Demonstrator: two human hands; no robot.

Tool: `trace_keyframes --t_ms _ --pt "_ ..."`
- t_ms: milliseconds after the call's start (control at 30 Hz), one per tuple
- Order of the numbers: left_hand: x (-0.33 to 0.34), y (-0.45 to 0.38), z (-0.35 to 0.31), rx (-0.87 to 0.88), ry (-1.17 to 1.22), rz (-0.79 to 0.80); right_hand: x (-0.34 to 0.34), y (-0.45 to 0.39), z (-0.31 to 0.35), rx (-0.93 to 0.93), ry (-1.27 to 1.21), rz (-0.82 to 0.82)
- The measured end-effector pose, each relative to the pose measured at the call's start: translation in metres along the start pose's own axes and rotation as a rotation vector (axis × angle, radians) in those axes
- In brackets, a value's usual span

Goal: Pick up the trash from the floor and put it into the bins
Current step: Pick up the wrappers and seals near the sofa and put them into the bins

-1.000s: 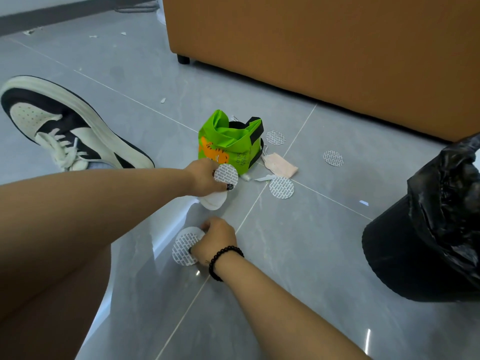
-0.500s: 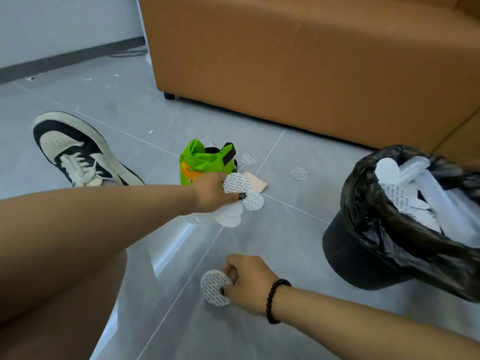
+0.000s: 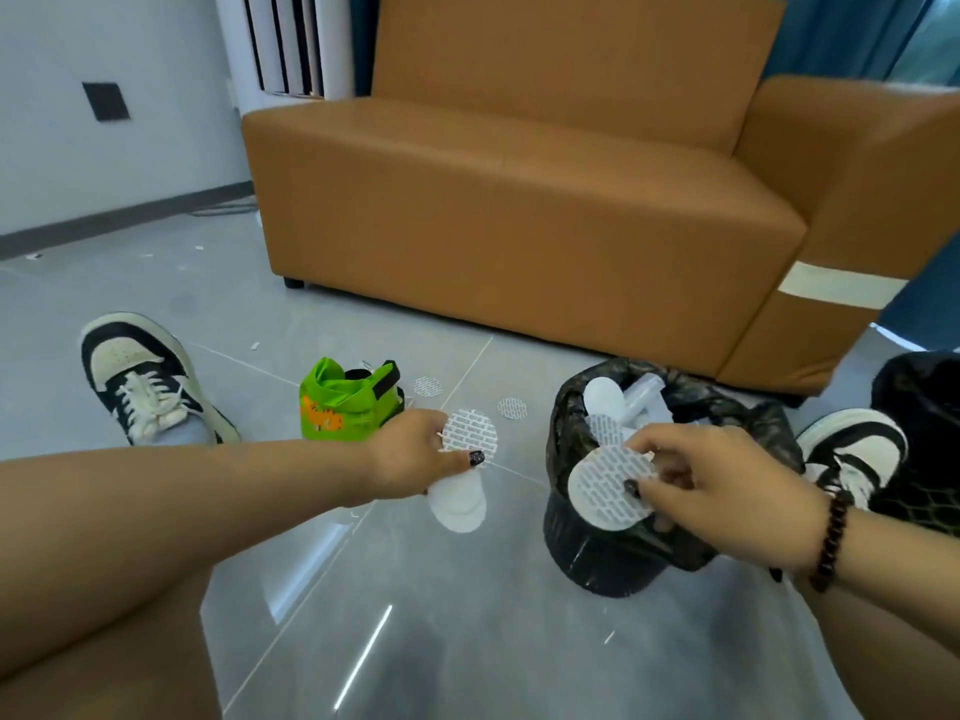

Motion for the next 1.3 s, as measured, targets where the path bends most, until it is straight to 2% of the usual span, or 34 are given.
trace_keyframes --t_ms 133,200,267,433,567,700,833,900,967,1067,1167,1300 --pt "0.019 0.007 -0.041 0.061 -0.006 0.01 -0.047 -0.004 -0.049 0.17 -0.185 -0.248" --pt "0.033 0.017 -0.059 0.088 0.052 0.047 -0.061 -0.018 -0.062 0.168 -0.157 -0.386" --pt "0.049 0.029 -0.063 0.102 0.098 0.109 -0.063 -0.03 -0.068 0.128 -0.052 -0.441" --pt "0.084 0.053 -0.052 0.062 0.082 0.239 -0.026 -0.052 -0.074 -0.113 0.65 -0.195" --pt "0.084 0.049 -0.057 0.06 0.121 0.2 -0.009 -0.057 -0.074 -0.157 0.74 -0.028" --pt "0.067 0.035 -0.065 0.063 0.166 0.021 -0.024 -0.058 -0.059 -0.094 0.532 -0.1" --pt "0.05 0.027 -0.07 0.038 0.262 -0.099 -0.031 -0.055 -0.041 0.101 -0.134 -0.191" --pt "0.043 0.025 -0.069 0.023 0.318 -0.136 -0.024 -0.049 -0.029 0.186 -0.385 -0.085" --pt "0.035 0.024 -0.069 0.01 0.366 -0.175 -0.014 -0.044 -0.017 0.201 -0.49 0.03" --pt "0.028 0.02 -0.069 0.002 0.41 -0.202 -0.002 -0.042 -0.004 0.211 -0.581 0.087" --pt "0.024 0.022 -0.073 0.017 0.413 -0.222 0.005 -0.045 0.001 0.239 -0.671 0.063" --pt "0.028 0.022 -0.077 0.052 0.432 -0.171 0.012 -0.049 0.004 0.244 -0.715 0.01"
Point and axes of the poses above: each hand's wrist, its own y-axis away from the middle knuckle, its own x-axis out of the palm, z = x × y, the point moved 5 cm from there along -y, towards the middle knuckle, and after that the axes turned 10 degrees about -z, right-handed, at the moved point
